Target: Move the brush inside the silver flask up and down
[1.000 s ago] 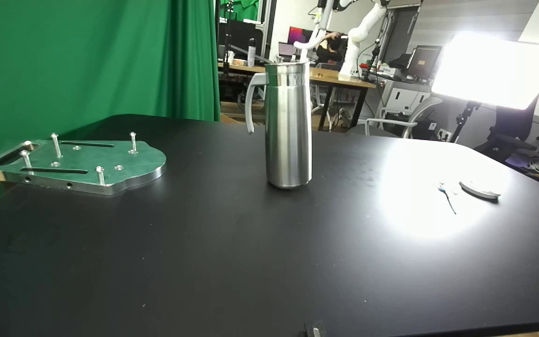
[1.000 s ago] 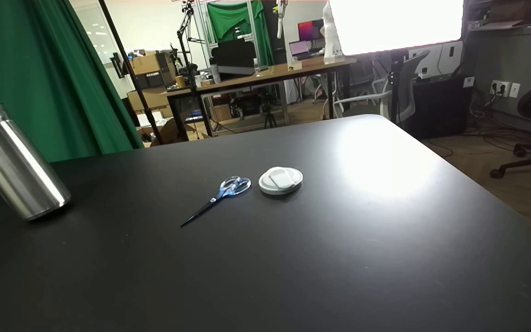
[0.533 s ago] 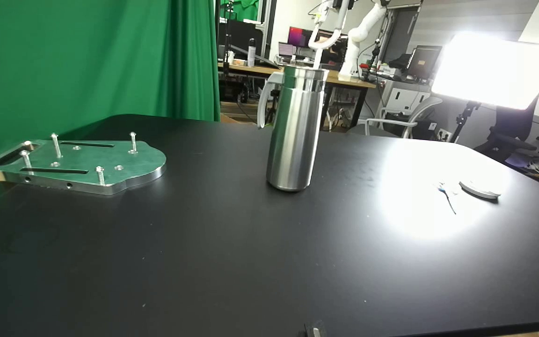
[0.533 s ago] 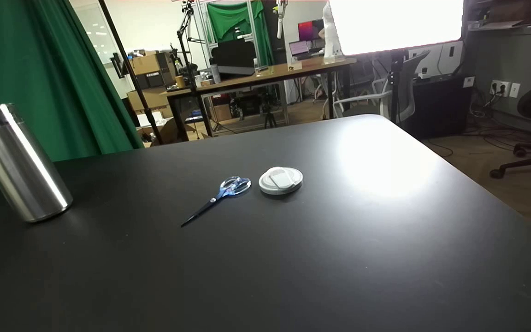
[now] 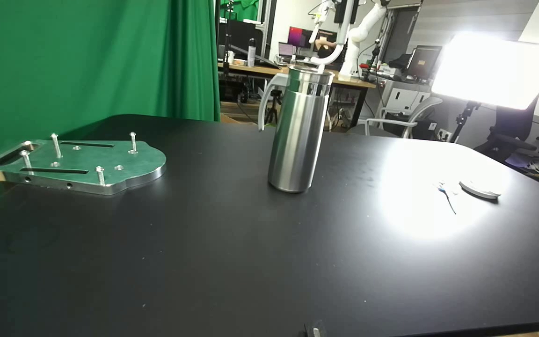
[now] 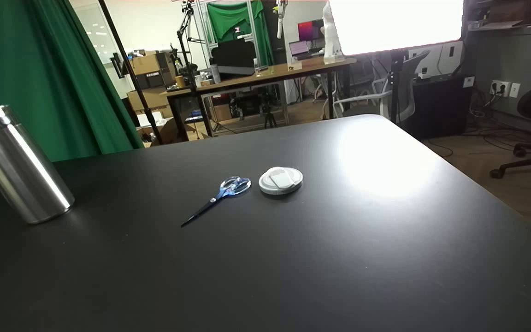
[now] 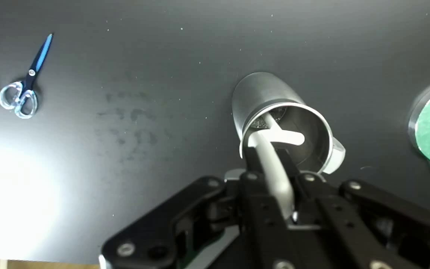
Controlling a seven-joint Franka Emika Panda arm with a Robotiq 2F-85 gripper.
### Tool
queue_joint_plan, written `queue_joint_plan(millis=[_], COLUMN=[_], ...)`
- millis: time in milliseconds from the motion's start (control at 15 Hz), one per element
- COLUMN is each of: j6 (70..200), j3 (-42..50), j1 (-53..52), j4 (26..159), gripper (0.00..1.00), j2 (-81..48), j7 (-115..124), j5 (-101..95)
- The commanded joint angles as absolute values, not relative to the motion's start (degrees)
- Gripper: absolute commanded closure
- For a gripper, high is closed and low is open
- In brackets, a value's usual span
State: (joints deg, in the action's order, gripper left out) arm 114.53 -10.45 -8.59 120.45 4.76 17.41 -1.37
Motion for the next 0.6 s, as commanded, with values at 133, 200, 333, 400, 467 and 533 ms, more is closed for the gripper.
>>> queue_joint_plan(millis=[133,200,333,400,467,533], j6=[114.18,114.22,114.21,114.19,114.08,113.90], j3=[-10.93,-10.98,-11.08,-11.12,-11.16,-11.18], j1=[-8.87,-8.92,-9.02,-9.06,-9.11,-9.15], j4=[122.16,122.33,122.59,122.65,122.55,122.32], gripper=[0.96,0.96,0.96,0.96,0.96,0.96], j2=[4.99,4.88,4.65,4.53,4.44,4.41], j7=[18.58,18.56,18.71,18.71,18.75,18.80], j5=[-2.93,-3.11,-3.55,-3.61,-3.71,-3.85])
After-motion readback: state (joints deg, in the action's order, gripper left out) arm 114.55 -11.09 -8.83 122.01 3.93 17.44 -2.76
